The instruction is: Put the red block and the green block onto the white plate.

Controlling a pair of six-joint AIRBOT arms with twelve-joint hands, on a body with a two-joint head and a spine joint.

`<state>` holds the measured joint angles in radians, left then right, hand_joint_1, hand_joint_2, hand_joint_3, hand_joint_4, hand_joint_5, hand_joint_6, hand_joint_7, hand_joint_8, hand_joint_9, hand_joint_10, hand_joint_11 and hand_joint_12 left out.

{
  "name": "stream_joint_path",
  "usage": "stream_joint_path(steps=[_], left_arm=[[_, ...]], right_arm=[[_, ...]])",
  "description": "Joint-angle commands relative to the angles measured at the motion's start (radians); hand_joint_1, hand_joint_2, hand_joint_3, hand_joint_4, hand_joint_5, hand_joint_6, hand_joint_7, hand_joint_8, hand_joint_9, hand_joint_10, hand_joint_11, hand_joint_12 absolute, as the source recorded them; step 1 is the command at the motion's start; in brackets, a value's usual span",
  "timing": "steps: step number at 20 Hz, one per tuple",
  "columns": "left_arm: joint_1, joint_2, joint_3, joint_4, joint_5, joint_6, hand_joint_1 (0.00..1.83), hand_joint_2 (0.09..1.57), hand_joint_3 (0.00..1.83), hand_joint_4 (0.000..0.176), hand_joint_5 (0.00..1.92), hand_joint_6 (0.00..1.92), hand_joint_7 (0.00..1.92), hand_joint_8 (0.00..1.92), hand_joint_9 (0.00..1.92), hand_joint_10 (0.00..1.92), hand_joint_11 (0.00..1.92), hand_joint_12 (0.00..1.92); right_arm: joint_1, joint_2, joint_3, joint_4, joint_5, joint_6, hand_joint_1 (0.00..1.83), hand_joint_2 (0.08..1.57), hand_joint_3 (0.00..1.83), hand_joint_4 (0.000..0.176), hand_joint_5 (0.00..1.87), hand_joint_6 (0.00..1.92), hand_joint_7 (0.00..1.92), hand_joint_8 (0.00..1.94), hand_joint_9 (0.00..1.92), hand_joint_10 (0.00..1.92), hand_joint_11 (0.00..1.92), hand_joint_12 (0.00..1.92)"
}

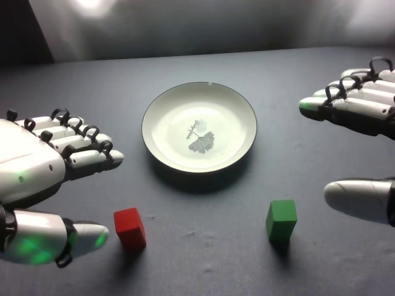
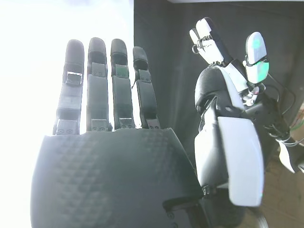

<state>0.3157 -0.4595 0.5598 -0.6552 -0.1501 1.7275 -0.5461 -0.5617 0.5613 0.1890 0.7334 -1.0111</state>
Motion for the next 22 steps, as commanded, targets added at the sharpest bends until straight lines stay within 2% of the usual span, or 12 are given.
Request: stream_joint_path(steps=[1,4,8,10,15,17,20,22], left_arm=[[-0.013,0.003,-0.001,0.003,-0.082,0.002,0.0,1.25,0.01,0.0,0.11,0.0,0.07,0.01,0.02,0.0,0.0,0.0],[-0.015,0.003,-0.001,0.003,-0.088,0.002,0.0,1.24,0.01,0.0,0.07,0.0,0.0,0.0,0.0,0.0,0.0,0.0],[-0.018,0.001,-0.005,0.003,-0.088,0.002,0.0,1.25,0.0,0.0,0.13,0.01,0.06,0.01,0.02,0.0,0.0,0.0],[-0.019,0.0,-0.006,0.003,-0.088,0.002,0.0,1.25,0.0,0.0,0.12,0.0,0.08,0.01,0.04,0.01,0.0,0.0],[-0.031,-0.005,-0.008,0.003,-0.075,0.014,0.0,1.25,0.0,0.0,0.1,0.0,0.06,0.0,0.02,0.0,0.0,0.0],[-0.032,-0.01,-0.005,0.003,-0.058,0.023,0.0,1.26,0.0,0.0,0.11,0.0,0.08,0.01,0.05,0.01,0.0,0.0],[-0.035,-0.03,0.005,0.004,-0.049,0.034,0.0,1.26,0.0,0.0,0.11,0.0,0.09,0.01,0.05,0.01,0.01,0.0],[-0.008,-0.043,0.0,0.011,-0.117,0.006,0.0,1.26,0.0,0.0,0.11,0.0,0.09,0.01,0.05,0.01,0.01,0.0]], right_arm=[[0.007,0.007,-0.003,-0.005,0.116,0.004,0.0,1.11,0.0,0.0,0.2,0.0,0.18,0.0,0.15,0.0,0.0,0.3],[0.007,0.006,-0.003,-0.006,0.116,0.004,0.0,1.11,0.0,0.0,0.2,0.0,0.19,0.0,0.16,0.0,0.0,0.35],[0.007,0.006,-0.005,-0.005,0.116,0.004,0.0,1.13,0.0,0.0,0.19,0.0,0.18,0.0,0.14,0.0,0.0,0.3],[0.007,0.006,-0.009,0.003,0.116,0.001,0.0,1.14,0.01,0.0,0.16,0.0,0.15,0.01,0.11,0.0,0.0,0.21],[0.008,0.005,-0.019,0.058,0.115,-0.03,0.0,1.14,0.0,0.0,0.21,0.0,0.21,0.0,0.17,0.01,0.0,0.35],[0.016,0.005,-0.023,0.107,0.093,-0.047,0.0,1.15,0.0,0.0,0.19,0.0,0.18,0.0,0.15,0.0,0.0,0.31],[0.053,-0.009,-0.026,0.237,-0.009,-0.146,0.0,1.14,0.0,0.0,0.2,0.0,0.2,0.0,0.17,0.0,0.0,0.34],[0.071,-0.018,-0.026,0.301,-0.043,-0.212,0.0,1.15,0.0,0.0,0.2,0.0,0.19,0.0,0.16,0.0,0.0,0.34]])
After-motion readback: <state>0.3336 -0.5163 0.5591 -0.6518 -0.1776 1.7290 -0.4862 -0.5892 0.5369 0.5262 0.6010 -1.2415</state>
